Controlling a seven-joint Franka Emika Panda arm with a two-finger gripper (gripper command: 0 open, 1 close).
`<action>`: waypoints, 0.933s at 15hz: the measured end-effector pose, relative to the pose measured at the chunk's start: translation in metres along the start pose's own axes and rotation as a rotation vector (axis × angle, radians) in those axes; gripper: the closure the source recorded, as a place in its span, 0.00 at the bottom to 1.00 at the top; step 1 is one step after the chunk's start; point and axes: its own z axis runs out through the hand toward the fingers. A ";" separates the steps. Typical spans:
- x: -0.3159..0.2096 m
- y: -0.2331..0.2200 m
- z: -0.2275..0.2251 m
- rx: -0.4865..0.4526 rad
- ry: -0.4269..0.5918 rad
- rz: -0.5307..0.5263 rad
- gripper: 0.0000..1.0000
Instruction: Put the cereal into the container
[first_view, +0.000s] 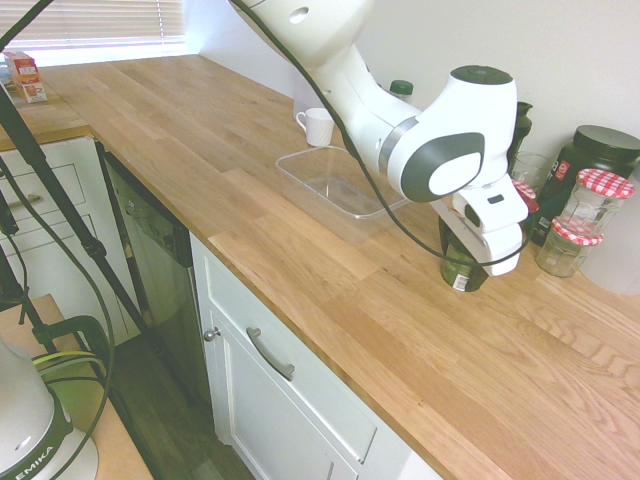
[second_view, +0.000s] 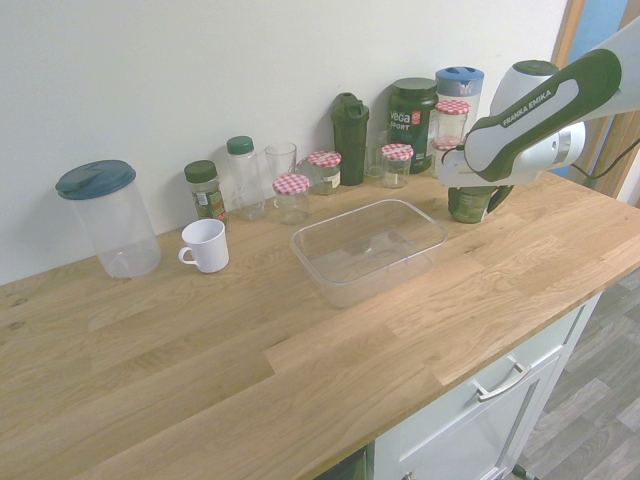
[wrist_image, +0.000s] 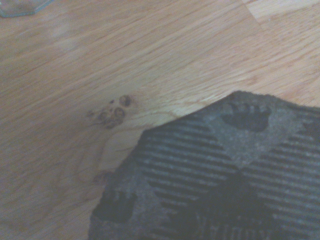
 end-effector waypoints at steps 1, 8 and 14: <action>0.001 -0.001 0.001 0.004 0.001 0.003 1.00; 0.004 -0.006 0.006 0.017 0.008 0.013 1.00; 0.010 -0.013 -0.018 0.056 0.029 0.014 1.00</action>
